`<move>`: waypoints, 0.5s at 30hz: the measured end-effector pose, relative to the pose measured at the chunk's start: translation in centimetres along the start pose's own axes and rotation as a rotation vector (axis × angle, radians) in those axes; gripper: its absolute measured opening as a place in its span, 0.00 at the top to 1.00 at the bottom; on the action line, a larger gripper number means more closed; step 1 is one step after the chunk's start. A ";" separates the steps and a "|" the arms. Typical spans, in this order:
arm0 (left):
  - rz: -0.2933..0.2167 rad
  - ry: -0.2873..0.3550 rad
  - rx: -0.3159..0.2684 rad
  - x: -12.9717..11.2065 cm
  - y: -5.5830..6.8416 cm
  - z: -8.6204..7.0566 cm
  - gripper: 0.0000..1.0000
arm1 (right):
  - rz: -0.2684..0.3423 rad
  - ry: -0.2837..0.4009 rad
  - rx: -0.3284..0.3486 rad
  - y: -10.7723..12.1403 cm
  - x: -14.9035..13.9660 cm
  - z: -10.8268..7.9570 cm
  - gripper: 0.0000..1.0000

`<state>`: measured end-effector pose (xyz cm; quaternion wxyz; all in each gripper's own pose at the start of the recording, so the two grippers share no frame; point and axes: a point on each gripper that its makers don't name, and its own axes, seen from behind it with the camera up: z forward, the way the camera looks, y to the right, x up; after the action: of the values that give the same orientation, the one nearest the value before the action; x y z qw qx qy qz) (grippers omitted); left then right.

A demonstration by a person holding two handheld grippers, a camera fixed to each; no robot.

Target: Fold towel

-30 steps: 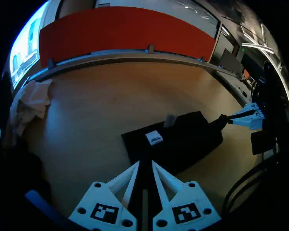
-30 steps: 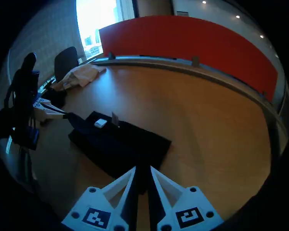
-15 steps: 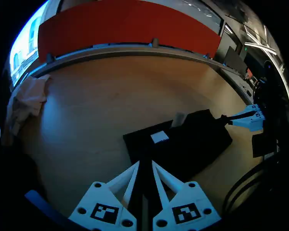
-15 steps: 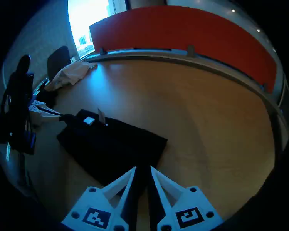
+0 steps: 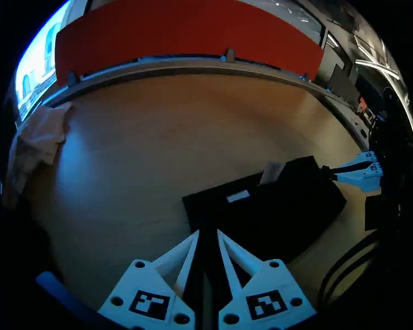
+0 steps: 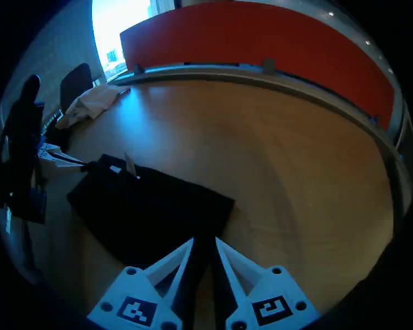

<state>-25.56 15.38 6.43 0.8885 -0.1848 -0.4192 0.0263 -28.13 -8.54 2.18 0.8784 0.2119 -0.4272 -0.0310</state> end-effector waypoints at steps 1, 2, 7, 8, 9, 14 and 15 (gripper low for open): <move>0.005 -0.001 0.005 0.1 -0.1 0.1 0.93 | -0.001 0.001 -0.005 0.1 0.1 0.1 0.86; 0.009 -0.001 0.010 0.1 -0.2 0.3 0.93 | -0.003 0.001 -0.010 0.2 0.1 0.3 0.85; 0.018 -0.002 0.031 0.8 -0.7 0.7 0.90 | -0.002 0.018 -0.037 0.7 1.0 0.6 0.74; 0.017 -0.002 0.035 0.9 -0.8 0.8 0.89 | -0.001 0.020 -0.042 0.8 1.1 0.6 0.72; 0.017 -0.001 0.039 1.0 -0.9 0.8 0.88 | 0.000 0.022 -0.044 0.9 1.2 0.7 0.70; 0.011 0.003 0.060 1.2 -1.4 1.0 0.80 | 0.000 0.026 -0.055 1.3 1.5 0.8 0.55; 0.009 0.004 0.065 1.3 -1.5 1.0 0.77 | -0.001 0.028 -0.061 1.5 1.5 0.8 0.49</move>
<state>-25.64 14.52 8.48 0.8947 -0.1577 -0.4157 0.0435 -28.00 -7.84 4.35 0.8903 0.1858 -0.4137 -0.0418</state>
